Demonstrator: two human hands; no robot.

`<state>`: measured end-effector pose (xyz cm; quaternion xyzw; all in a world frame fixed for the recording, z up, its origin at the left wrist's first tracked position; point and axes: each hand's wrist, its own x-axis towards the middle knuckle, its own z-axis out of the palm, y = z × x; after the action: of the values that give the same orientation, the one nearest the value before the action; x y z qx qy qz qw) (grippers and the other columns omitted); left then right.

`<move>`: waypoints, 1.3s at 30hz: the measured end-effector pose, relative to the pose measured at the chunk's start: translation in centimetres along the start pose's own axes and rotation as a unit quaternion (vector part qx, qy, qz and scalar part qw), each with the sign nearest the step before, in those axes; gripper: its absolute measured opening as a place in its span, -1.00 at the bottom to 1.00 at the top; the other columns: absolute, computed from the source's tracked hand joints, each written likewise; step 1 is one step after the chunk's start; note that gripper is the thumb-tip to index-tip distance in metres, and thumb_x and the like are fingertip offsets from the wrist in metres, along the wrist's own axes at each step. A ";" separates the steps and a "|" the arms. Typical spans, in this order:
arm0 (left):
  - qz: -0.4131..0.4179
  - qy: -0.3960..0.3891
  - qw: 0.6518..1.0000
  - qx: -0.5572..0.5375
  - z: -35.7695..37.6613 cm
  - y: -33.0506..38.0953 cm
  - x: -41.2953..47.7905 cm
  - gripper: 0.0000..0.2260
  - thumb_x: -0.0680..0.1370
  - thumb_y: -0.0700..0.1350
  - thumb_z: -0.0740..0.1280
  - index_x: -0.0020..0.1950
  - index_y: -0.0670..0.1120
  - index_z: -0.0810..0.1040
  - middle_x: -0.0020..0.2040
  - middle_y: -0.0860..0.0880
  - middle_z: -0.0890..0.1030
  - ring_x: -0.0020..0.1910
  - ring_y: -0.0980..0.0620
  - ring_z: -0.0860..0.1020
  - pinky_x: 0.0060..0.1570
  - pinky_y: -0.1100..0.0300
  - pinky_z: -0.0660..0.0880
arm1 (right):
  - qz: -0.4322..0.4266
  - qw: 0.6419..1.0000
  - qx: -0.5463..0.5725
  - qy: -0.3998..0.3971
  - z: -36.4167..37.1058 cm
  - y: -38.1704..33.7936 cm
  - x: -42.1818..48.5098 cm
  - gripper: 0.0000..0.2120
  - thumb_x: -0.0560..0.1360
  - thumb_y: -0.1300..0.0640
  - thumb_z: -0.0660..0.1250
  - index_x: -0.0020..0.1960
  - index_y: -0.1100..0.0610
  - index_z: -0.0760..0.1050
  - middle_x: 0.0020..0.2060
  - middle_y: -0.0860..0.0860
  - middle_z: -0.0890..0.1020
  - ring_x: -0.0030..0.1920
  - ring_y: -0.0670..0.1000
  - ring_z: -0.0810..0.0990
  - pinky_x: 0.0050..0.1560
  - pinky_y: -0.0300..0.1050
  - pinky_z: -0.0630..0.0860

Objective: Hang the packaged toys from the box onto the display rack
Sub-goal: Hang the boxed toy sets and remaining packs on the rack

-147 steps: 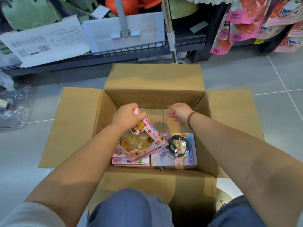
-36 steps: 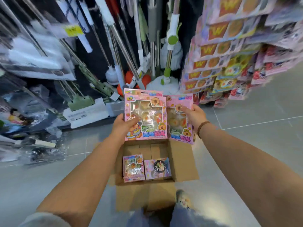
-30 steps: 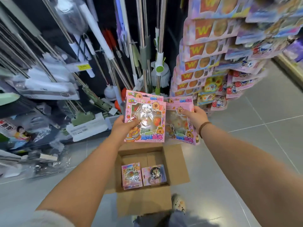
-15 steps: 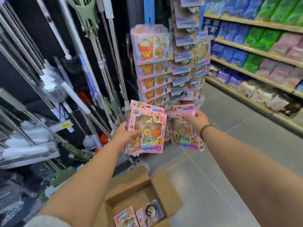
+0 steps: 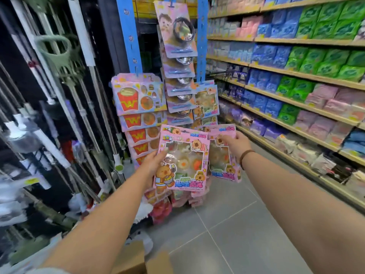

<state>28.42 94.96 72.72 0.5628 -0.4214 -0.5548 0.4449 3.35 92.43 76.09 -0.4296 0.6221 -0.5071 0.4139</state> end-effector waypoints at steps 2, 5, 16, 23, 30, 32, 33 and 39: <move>-0.005 0.016 1.000 -0.007 3.0 1.1 0.8 -0.93 0.56 -0.01 0.31 -0.04 0.02 0.56 -0.04 -0.07 0.67 -0.14 -0.02 0.64 -0.02 0.06 0.59 | -0.005 1.000 0.015 -0.014 -2.4 -1.0 2.4 -0.83 0.48 0.16 0.38 0.07 0.13 0.54 0.06 0.10 0.64 0.04 0.09 0.60 0.09 -0.04 0.53; 0.023 0.031 0.999 0.018 6.4 3.0 1.7 -0.90 0.58 -0.11 0.27 -0.05 -0.11 0.53 -0.14 -0.07 0.61 -0.20 0.02 0.57 -0.12 0.12 0.51 | -0.009 0.999 0.026 -0.043 -4.9 -2.4 5.7 -0.88 0.50 0.20 0.36 0.03 0.11 0.51 -0.02 0.07 0.62 0.05 0.10 0.60 0.04 -0.05 0.53; 0.098 0.072 0.989 0.087 11.7 7.8 8.9 -0.84 0.61 -0.07 0.22 -0.16 -0.05 0.47 -0.25 -0.05 0.53 -0.34 0.14 0.56 -0.25 0.29 0.43 | -0.054 0.996 0.040 -0.054 -7.2 -5.1 17.1 -0.70 0.43 0.11 0.42 0.07 0.27 0.53 0.11 0.26 0.60 0.15 0.22 0.57 0.20 0.16 0.52; 0.144 0.123 0.968 0.162 13.3 11.4 17.6 -0.69 0.58 0.11 0.22 -0.11 -0.11 0.55 -0.41 0.00 0.57 -0.37 0.02 0.50 -0.20 0.14 0.42 | -0.076 0.992 0.047 -0.085 -4.9 -8.0 27.0 -0.77 0.43 0.08 0.42 0.03 0.16 0.55 0.03 0.17 0.66 0.07 0.18 0.63 0.13 0.15 0.57; 0.148 0.128 0.949 0.246 14.7 14.7 23.2 -0.66 0.56 0.13 0.23 0.00 -0.12 0.59 -0.45 0.01 0.57 -0.42 0.06 0.51 -0.33 0.22 0.40 | -0.099 0.986 0.069 -0.117 -2.7 -11.6 33.8 -0.92 0.50 0.08 0.36 -0.04 0.07 0.53 0.07 0.13 0.65 0.01 0.07 0.62 -0.04 -0.05 0.59; 0.145 0.138 0.950 0.239 15.3 15.2 24.2 -0.64 0.56 0.13 0.24 -0.01 -0.15 0.60 -0.49 0.03 0.57 -0.40 0.04 0.52 -0.29 0.19 0.41 | -0.109 0.984 0.062 -0.126 -2.1 -12.6 35.6 -0.78 0.51 0.08 0.35 0.06 0.20 0.54 0.11 0.21 0.62 -0.05 0.04 0.58 -0.06 -0.09 0.56; 0.146 0.139 0.951 0.232 15.5 15.3 24.6 -0.63 0.56 0.14 0.24 -0.01 -0.17 0.60 -0.50 0.03 0.57 -0.39 0.03 0.53 -0.26 0.16 0.42 | -0.118 0.983 0.057 -0.131 -1.8 -13.0 36.1 -0.70 0.51 0.07 0.35 0.09 0.29 0.52 0.12 0.25 0.60 -0.08 0.02 0.56 -0.08 -0.11 0.53; 0.142 0.181 0.953 0.198 16.9 16.4 25.9 -0.62 0.55 0.13 0.25 0.02 -0.19 0.59 -0.52 0.05 0.56 -0.39 0.03 0.53 -0.28 0.17 0.41 | -0.135 0.973 0.057 -0.177 0.2 -15.3 39.1 -0.60 0.50 0.05 0.35 0.15 0.36 0.50 -0.03 0.25 0.61 -0.04 0.11 0.57 -0.17 -0.17 0.55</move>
<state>12.63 65.26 82.31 0.6649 -0.5106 -0.2803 0.4676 -5.95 53.23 88.05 -0.5681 0.4454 -0.5087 0.4692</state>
